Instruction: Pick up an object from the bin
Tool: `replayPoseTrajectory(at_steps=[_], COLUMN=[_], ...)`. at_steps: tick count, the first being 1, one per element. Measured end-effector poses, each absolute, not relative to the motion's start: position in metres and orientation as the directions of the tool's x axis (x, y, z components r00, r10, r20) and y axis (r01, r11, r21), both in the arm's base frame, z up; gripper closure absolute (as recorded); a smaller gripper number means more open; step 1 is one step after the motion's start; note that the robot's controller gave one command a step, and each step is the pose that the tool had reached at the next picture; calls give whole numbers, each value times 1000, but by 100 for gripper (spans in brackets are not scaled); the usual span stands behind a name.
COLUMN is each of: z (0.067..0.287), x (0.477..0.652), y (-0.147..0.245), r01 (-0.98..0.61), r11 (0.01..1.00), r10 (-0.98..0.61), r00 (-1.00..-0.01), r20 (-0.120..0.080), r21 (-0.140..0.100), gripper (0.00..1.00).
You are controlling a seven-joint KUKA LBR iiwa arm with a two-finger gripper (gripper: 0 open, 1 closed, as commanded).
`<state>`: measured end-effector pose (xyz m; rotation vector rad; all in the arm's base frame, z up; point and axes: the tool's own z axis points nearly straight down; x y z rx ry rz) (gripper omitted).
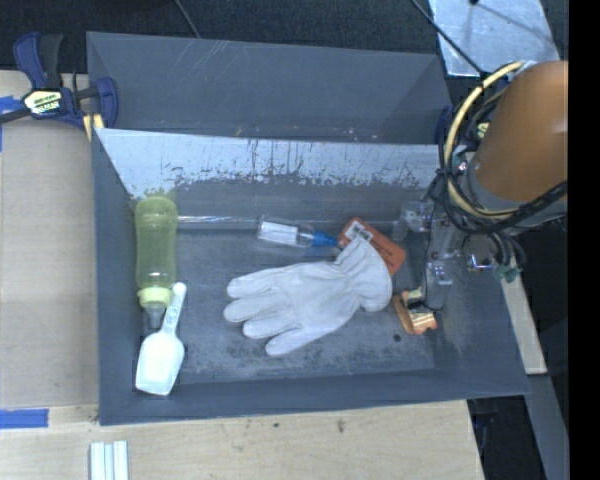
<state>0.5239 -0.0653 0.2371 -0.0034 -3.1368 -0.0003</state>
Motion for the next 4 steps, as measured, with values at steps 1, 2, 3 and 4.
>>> replayPoseTrajectory(at_steps=[1, 2, 3, 4], z=[242, 199, 132, 95], x=[525, 528, 554, 556], y=[-65, -44, -31, -24], r01=[0, -46, -52, -65], r11=[1000, 999, 999, 998], r10=[0, -46, -52, -65], r00=[-1000, -999, -999, -998], r20=[-3, -11, -8, -2], r21=[-1, -2, 0, 0], gripper=[0, 0, 0, 0])
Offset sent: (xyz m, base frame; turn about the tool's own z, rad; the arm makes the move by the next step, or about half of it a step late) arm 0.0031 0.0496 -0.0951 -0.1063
